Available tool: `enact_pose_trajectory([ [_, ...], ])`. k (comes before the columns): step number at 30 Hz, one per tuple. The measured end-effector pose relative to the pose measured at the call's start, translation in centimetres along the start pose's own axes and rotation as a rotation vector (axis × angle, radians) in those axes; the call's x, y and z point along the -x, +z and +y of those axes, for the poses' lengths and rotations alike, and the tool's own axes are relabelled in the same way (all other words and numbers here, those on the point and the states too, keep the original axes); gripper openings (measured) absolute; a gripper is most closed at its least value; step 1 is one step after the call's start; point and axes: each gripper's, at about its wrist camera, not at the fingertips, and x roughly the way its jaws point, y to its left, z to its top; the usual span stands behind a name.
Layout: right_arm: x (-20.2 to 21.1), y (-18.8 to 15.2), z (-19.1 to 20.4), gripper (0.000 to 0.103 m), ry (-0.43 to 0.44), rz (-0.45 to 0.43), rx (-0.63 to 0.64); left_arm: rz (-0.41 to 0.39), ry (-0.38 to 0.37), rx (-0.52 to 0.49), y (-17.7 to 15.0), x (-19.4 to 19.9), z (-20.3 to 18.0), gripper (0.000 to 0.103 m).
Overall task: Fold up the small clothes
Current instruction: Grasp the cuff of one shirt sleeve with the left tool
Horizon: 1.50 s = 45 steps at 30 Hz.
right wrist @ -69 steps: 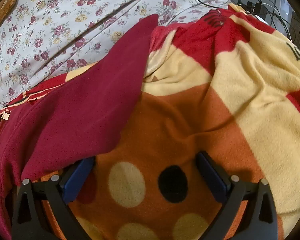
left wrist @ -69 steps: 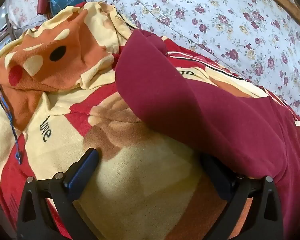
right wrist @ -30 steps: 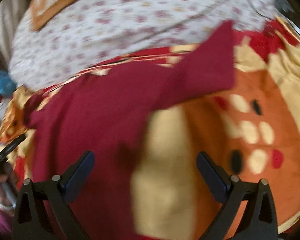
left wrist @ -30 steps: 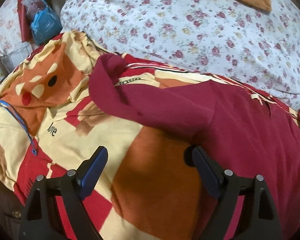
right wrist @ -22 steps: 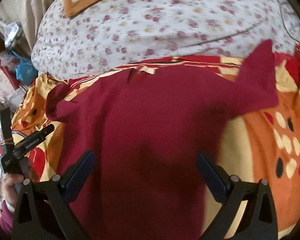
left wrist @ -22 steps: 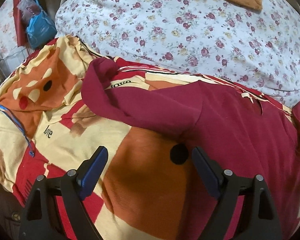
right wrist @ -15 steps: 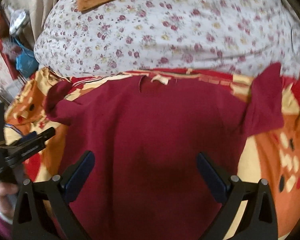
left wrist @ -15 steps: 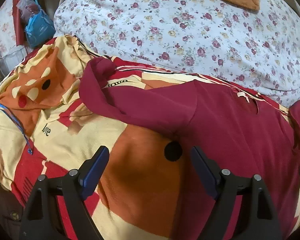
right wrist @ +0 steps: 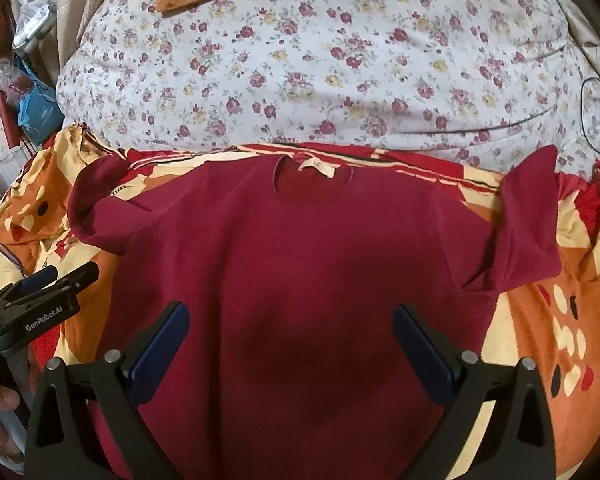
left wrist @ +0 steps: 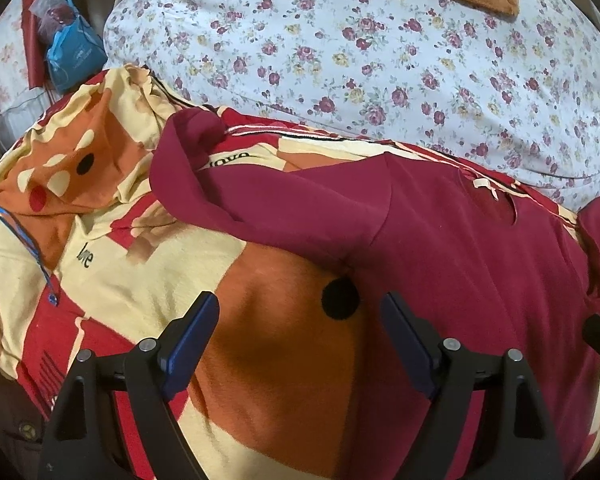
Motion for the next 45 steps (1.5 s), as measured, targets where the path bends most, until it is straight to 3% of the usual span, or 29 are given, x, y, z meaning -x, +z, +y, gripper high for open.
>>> enact_pose_trajectory([
  [6, -0.7, 0.3, -0.1, 0.103, 0.009, 0.005, -0.021, 0.001, 0.009, -0.012, 0.0, -0.4, 0.0, 0.072],
  [27, -3.0, 1.0, 1.1, 0.103, 0.016, 0.041, -0.023, 0.024, -0.005, 0.002, 0.3, -1.8, 0.6, 0.072],
  [45, -4.2, 1.0, 1.4, 0.103, 0.028, 0.07, -0.021, 0.015, 0.07, 0.072, 1.5, -2.7, 4.3, 0.072],
])
